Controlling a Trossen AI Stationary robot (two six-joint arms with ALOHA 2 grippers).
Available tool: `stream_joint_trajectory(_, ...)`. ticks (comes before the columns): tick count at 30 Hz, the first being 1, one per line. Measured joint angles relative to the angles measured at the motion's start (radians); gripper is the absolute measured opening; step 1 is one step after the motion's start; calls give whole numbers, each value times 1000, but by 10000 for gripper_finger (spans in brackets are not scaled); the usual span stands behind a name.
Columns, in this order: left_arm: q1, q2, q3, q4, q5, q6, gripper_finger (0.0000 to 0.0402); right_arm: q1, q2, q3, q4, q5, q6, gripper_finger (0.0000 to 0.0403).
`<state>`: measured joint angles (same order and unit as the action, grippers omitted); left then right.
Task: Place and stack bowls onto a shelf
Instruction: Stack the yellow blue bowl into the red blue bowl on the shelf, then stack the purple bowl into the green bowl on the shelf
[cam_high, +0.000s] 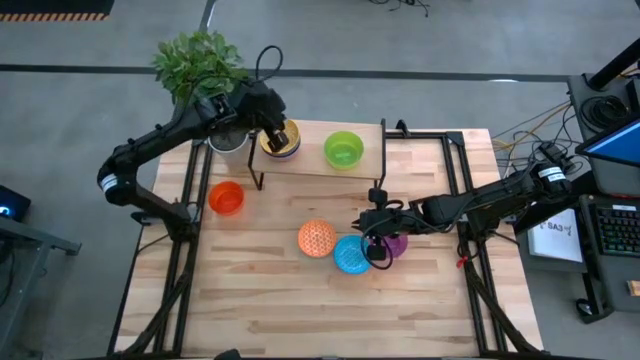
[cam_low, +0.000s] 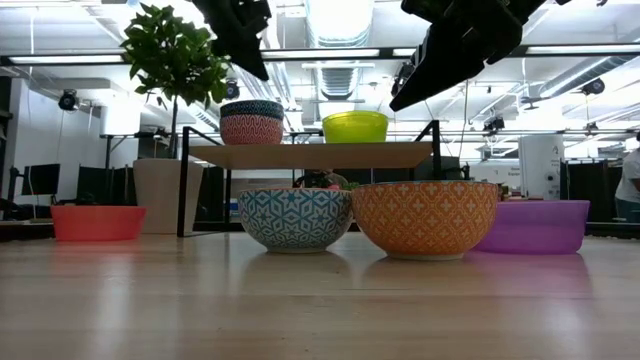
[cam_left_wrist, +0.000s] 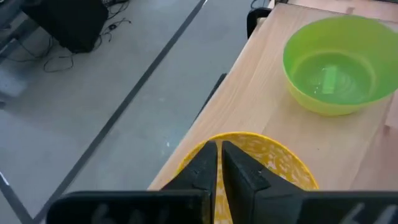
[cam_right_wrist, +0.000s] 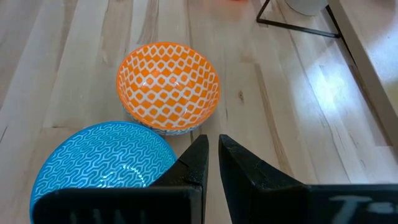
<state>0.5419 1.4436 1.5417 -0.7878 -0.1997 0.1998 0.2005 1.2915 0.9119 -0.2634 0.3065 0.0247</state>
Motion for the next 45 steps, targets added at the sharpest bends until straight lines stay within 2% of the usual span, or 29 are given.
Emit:
stream_joint_trajectory(6, -53, -42, -147, 159, 69, -52, 7, 0, 0, 0, 15, 0, -18, 27)
stream_joint_trajectory(13, -111, -51, -266, 281, 63, -68, 1, 0, 0, -1, 15, 0, -18, 27)
stream_joint_trajectory(17, -110, -45, -283, 274, 27, -97, 1, 0, 0, -2, 15, 0, -18, 27)
stream_joint_trajectory(34, -110, -51, -285, 265, 26, -134, 1, 0, 0, -3, 16, 1, -18, 27)
stream_joint_trajectory(41, -107, -55, -303, 373, 23, -112, 1, 0, 0, -3, 16, 8, -18, 27)
stream_joint_trajectory(45, -107, -46, -323, 380, -53, -107, 1, 0, 0, -3, 16, 8, -18, 27)
